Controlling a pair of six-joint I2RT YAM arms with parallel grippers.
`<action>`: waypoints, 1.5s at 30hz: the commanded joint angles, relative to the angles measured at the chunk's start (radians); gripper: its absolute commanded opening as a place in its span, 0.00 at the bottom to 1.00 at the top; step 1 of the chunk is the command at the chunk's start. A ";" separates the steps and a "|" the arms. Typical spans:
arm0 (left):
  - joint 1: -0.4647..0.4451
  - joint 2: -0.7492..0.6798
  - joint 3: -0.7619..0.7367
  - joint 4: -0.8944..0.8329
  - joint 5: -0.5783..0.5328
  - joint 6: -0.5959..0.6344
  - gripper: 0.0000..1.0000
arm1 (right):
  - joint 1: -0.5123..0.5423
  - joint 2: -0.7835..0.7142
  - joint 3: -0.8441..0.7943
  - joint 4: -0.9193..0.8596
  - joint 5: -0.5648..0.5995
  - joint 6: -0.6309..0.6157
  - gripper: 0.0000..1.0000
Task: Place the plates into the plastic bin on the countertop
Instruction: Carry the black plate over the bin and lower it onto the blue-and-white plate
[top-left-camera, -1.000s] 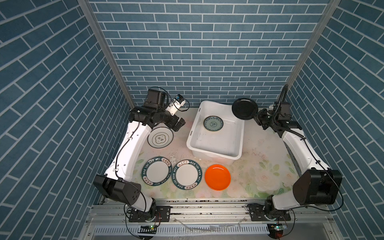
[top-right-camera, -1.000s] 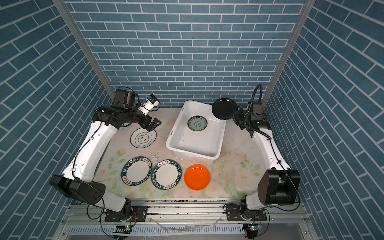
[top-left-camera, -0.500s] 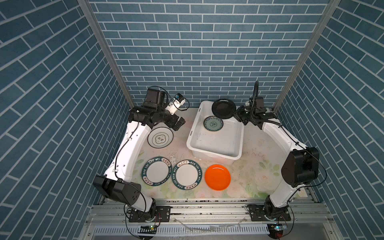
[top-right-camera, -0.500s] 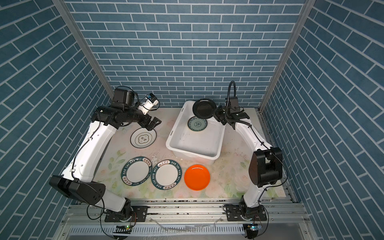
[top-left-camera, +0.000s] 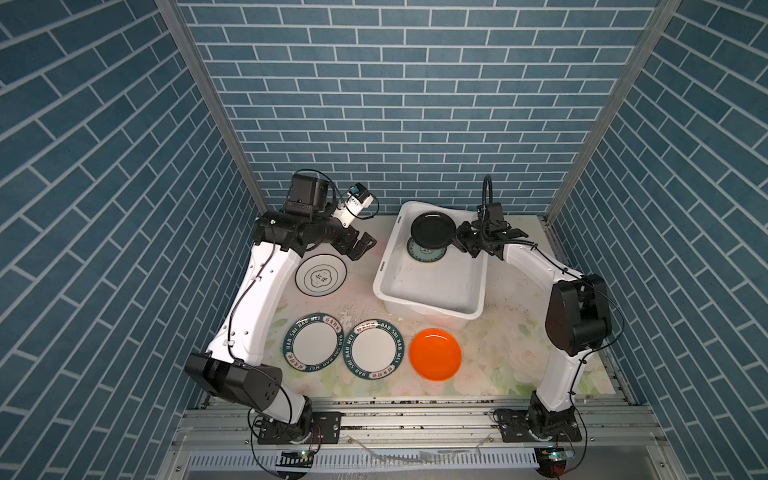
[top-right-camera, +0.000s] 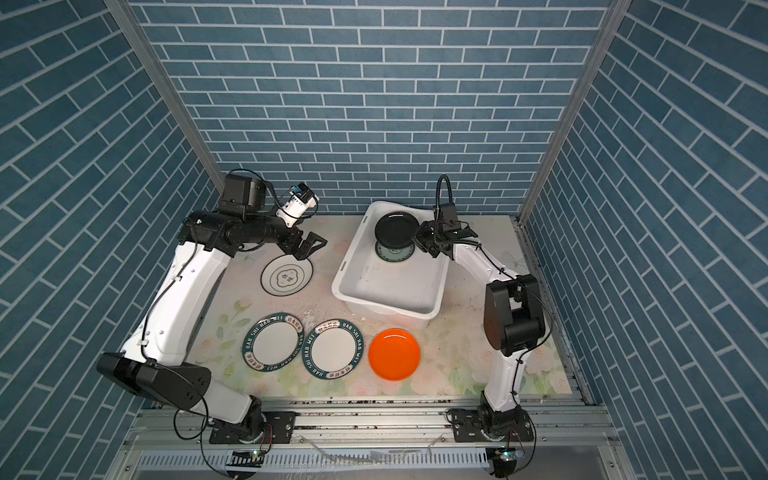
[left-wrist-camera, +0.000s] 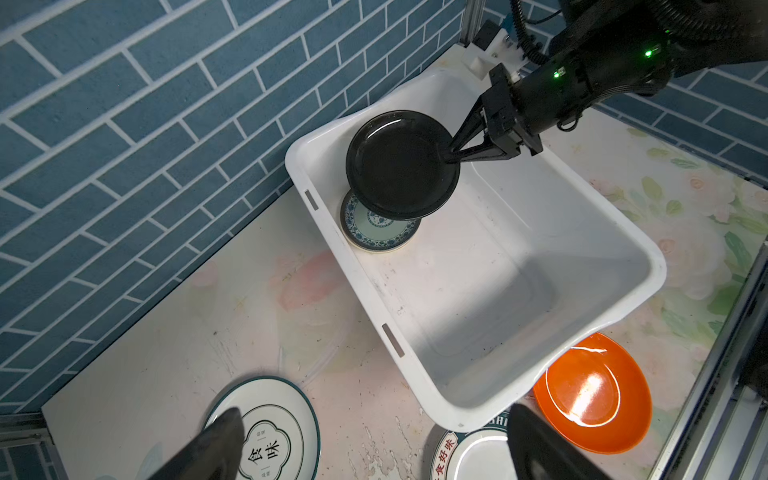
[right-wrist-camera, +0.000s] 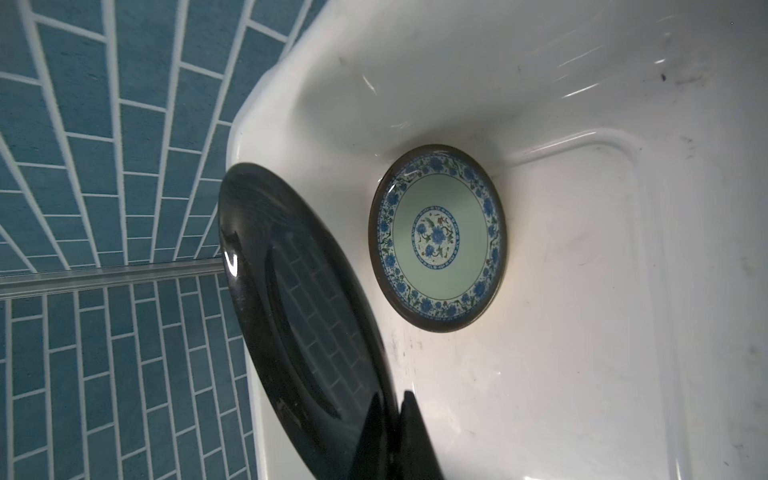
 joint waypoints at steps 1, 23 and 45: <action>-0.011 -0.004 0.029 -0.021 0.029 -0.007 0.99 | 0.006 0.035 0.057 0.053 0.013 0.017 0.00; -0.013 -0.010 0.019 -0.011 0.005 -0.015 1.00 | 0.009 0.238 0.171 0.043 0.024 0.028 0.00; -0.013 -0.007 0.010 -0.004 0.000 -0.016 1.00 | 0.009 0.358 0.246 0.004 0.016 0.038 0.00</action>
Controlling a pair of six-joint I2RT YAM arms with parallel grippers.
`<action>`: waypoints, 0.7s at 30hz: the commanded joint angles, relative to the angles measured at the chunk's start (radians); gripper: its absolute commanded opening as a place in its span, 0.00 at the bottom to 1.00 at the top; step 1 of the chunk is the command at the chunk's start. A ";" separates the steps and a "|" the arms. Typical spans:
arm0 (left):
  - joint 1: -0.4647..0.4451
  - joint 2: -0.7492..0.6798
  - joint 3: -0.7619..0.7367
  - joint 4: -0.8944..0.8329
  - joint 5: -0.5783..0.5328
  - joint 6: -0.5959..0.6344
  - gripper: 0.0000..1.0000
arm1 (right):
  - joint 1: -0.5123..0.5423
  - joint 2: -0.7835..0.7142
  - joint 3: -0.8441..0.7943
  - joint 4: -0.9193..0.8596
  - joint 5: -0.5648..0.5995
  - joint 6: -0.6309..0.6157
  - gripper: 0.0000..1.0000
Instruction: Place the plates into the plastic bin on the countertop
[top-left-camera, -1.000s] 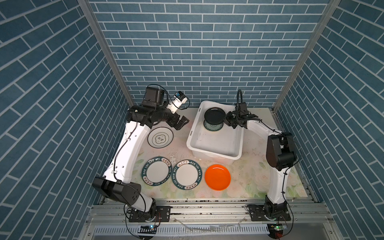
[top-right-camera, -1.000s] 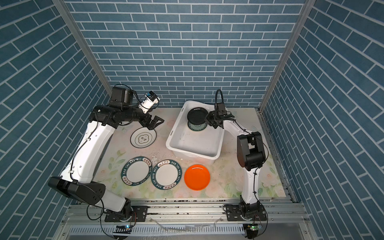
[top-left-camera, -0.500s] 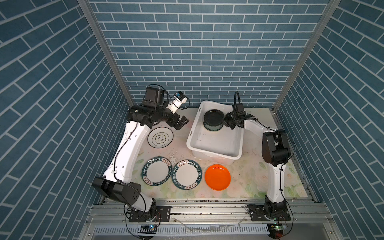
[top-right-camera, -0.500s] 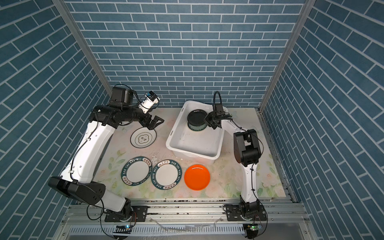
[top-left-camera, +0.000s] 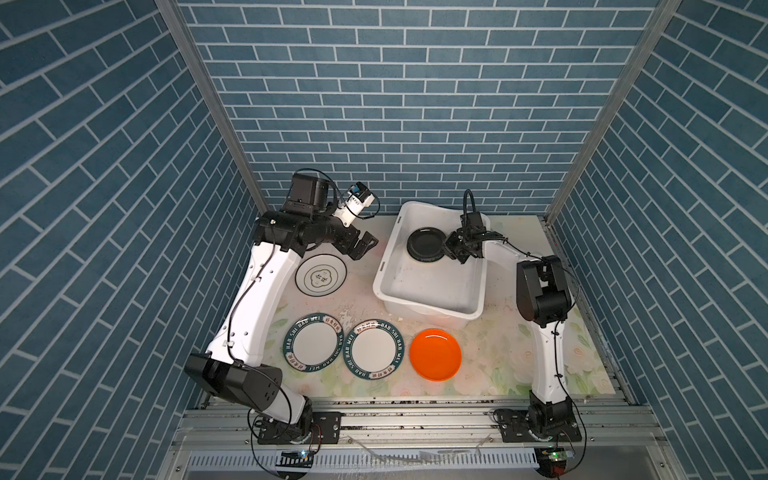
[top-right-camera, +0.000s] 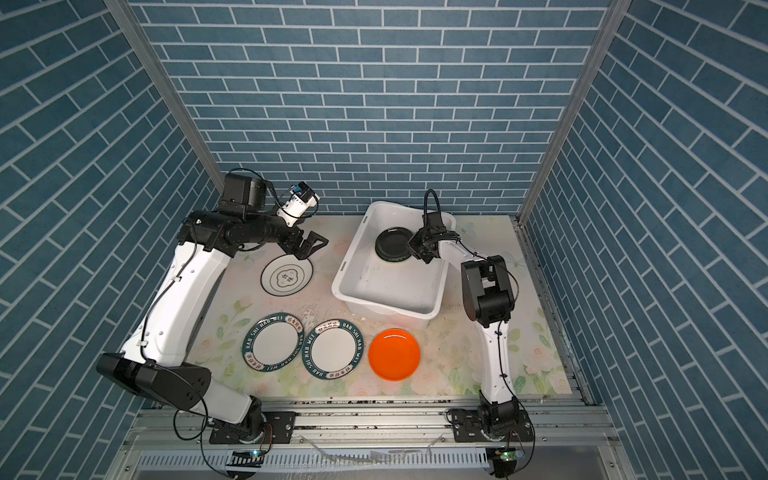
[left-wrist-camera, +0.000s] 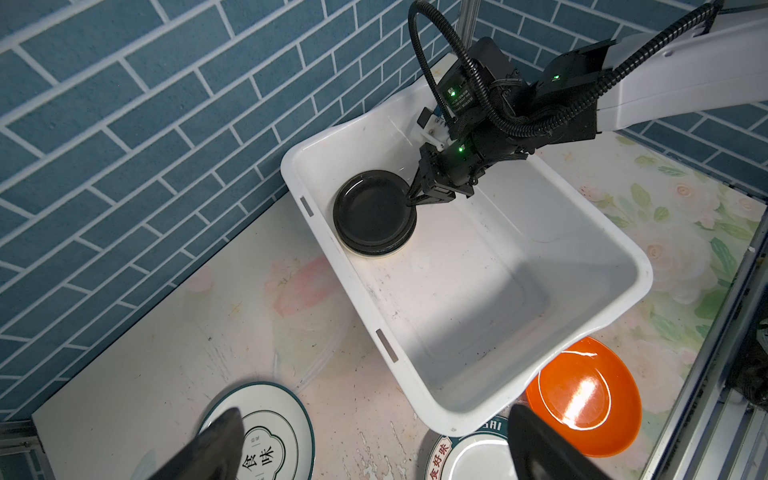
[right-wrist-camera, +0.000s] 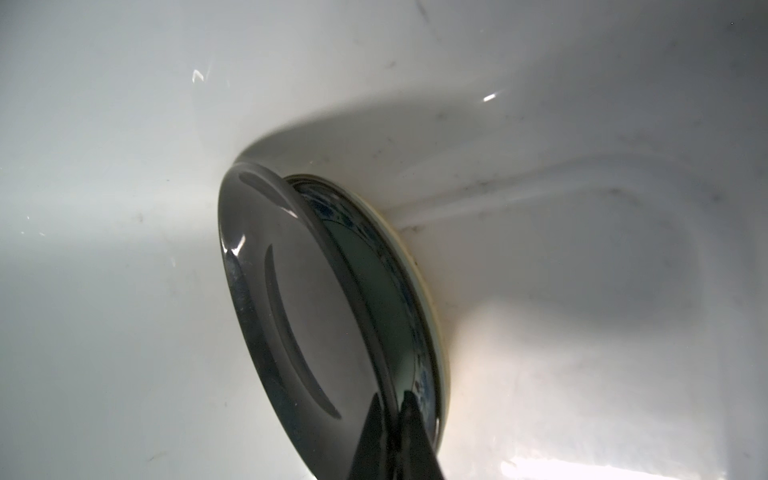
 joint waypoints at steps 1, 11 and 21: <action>-0.006 -0.006 0.002 -0.004 -0.001 -0.004 1.00 | 0.005 0.014 0.049 -0.002 0.001 0.032 0.00; -0.007 -0.002 0.004 -0.004 -0.001 -0.003 1.00 | 0.005 0.033 0.071 -0.015 -0.004 0.039 0.01; -0.006 -0.007 0.000 -0.003 -0.001 -0.001 1.00 | 0.005 0.031 0.070 -0.035 -0.004 0.036 0.03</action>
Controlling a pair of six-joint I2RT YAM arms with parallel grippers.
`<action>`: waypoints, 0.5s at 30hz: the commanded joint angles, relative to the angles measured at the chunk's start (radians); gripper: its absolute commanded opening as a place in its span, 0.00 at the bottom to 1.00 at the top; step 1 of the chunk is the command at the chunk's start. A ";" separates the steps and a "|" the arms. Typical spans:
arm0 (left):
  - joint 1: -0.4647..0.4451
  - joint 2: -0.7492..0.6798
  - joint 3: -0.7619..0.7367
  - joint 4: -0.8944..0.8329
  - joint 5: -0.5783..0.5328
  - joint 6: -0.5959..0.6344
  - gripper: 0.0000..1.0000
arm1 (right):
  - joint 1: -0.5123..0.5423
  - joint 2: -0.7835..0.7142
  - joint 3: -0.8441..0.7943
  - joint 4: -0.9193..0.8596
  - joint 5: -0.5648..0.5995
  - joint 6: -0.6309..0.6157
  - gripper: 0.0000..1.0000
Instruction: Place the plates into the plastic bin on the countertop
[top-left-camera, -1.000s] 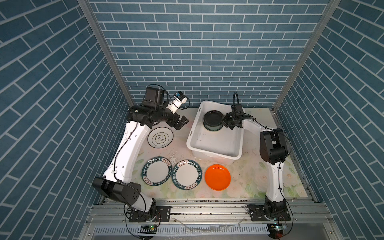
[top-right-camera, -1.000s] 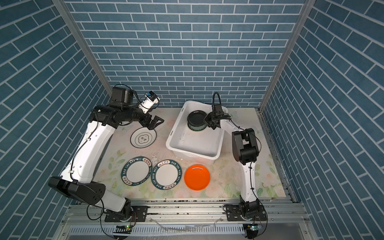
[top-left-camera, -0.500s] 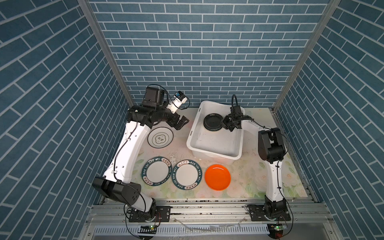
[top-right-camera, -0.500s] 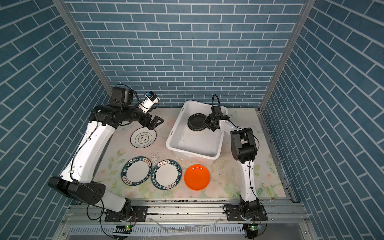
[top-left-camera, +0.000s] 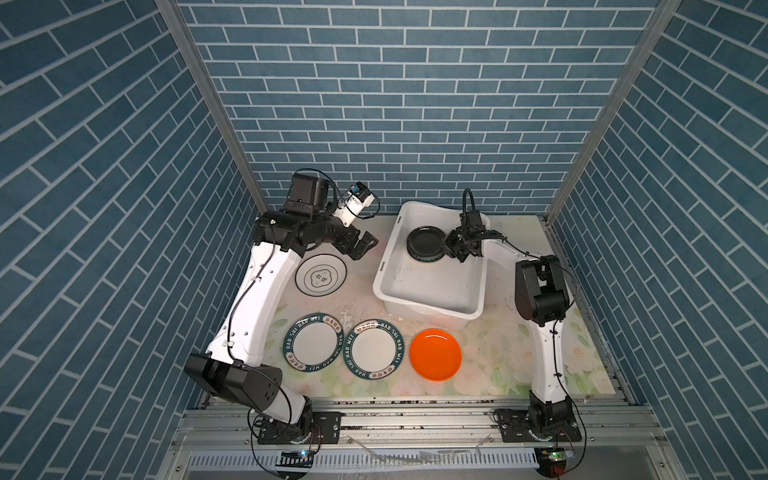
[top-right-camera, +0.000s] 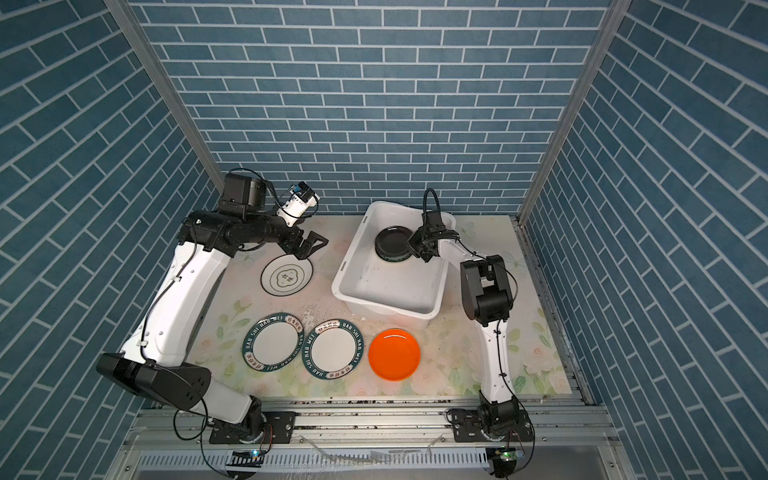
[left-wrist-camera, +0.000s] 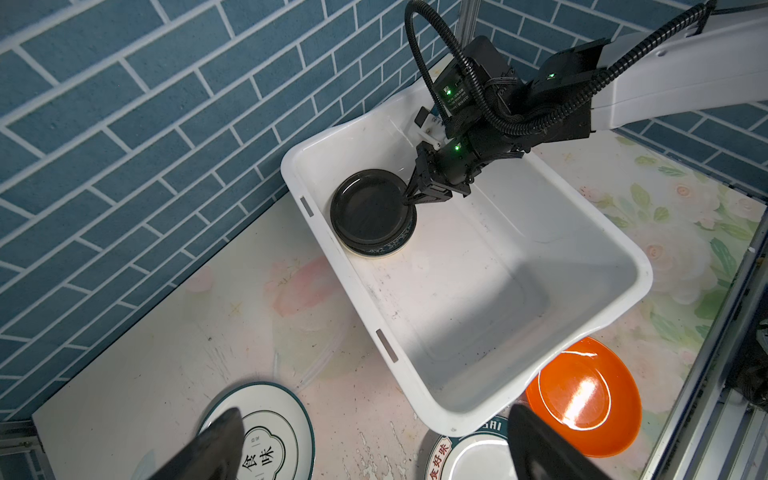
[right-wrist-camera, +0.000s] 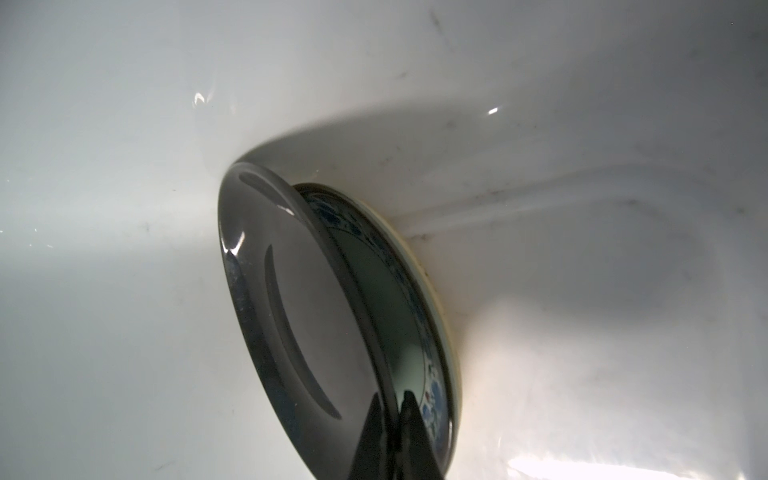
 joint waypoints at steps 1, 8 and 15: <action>-0.007 -0.007 0.000 -0.003 0.000 -0.002 0.99 | 0.005 0.012 0.032 -0.022 -0.001 0.020 0.03; -0.006 -0.016 -0.008 -0.003 0.001 -0.002 1.00 | 0.005 0.018 0.040 -0.043 0.007 0.022 0.06; -0.007 -0.022 -0.012 0.000 0.002 -0.004 1.00 | 0.005 0.027 0.055 -0.064 0.000 0.019 0.16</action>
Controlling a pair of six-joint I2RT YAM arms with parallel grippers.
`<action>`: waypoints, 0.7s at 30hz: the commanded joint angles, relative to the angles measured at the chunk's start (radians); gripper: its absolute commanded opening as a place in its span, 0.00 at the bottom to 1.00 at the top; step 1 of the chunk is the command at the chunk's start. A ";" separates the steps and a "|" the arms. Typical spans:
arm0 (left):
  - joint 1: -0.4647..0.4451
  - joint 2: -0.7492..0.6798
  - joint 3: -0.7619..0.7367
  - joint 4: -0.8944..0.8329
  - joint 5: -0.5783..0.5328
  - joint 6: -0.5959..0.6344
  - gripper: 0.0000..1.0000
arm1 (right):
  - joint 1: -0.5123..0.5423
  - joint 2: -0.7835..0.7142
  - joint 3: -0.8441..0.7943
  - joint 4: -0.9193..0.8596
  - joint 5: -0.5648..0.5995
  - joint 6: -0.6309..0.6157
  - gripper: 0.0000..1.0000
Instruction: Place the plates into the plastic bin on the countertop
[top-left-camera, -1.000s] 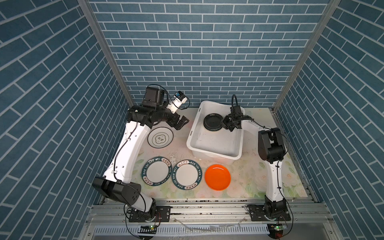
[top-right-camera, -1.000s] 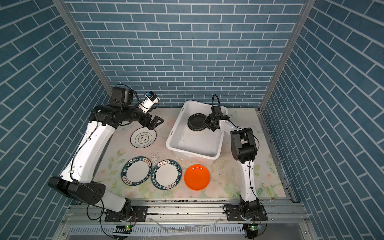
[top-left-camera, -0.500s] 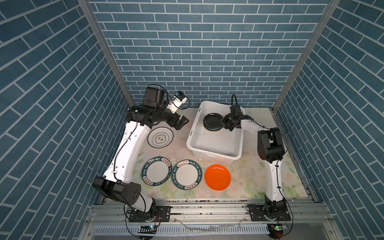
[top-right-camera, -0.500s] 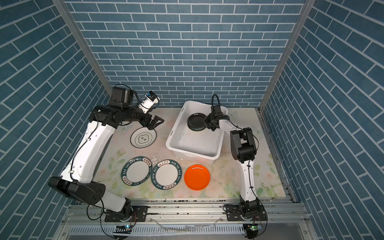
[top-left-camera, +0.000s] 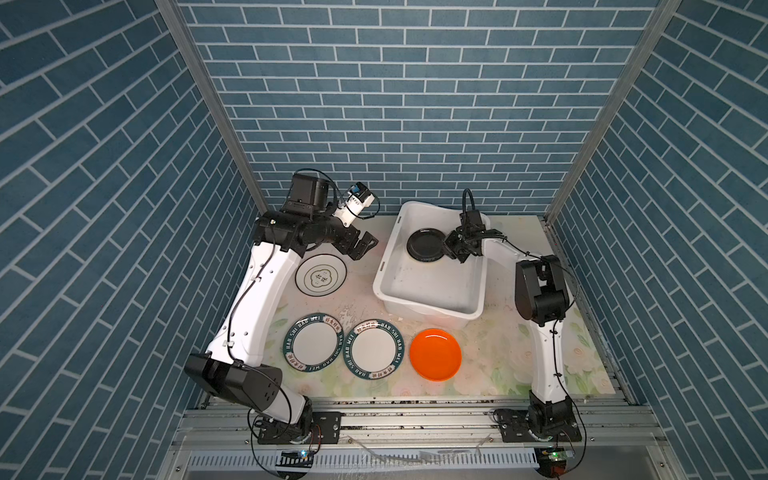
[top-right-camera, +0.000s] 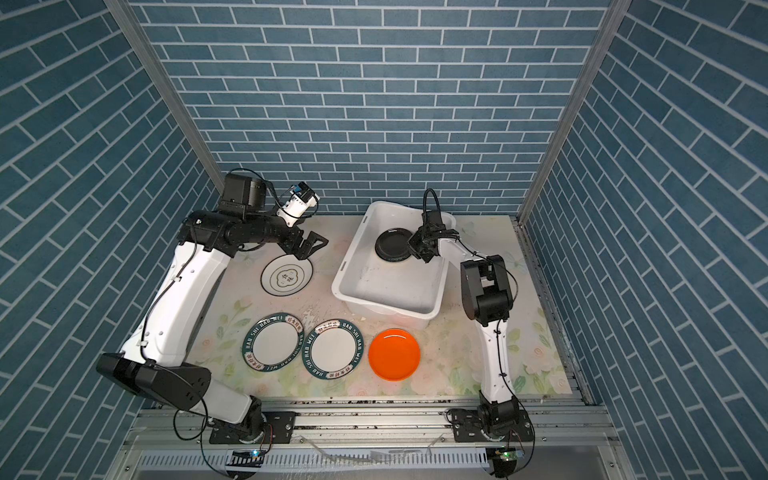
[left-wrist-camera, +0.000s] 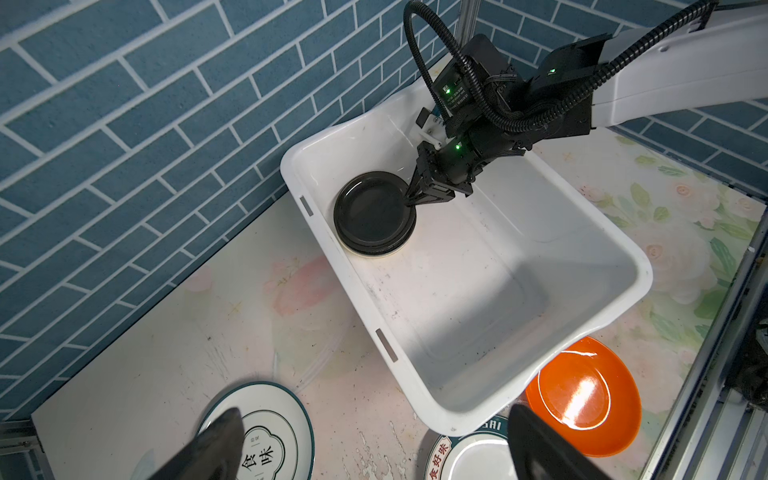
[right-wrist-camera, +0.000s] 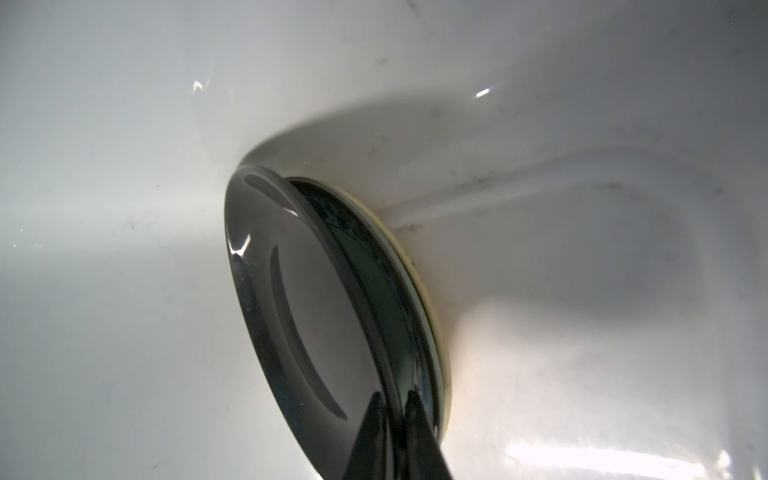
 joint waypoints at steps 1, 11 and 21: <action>-0.007 -0.021 -0.010 0.000 0.003 -0.003 0.99 | 0.005 0.029 0.038 -0.024 -0.002 0.016 0.17; -0.007 -0.021 -0.012 0.002 0.005 -0.003 1.00 | 0.005 0.045 0.059 -0.052 -0.025 0.022 0.22; -0.007 -0.020 -0.014 0.006 0.012 -0.005 0.99 | 0.005 0.008 0.022 -0.049 -0.023 0.023 0.24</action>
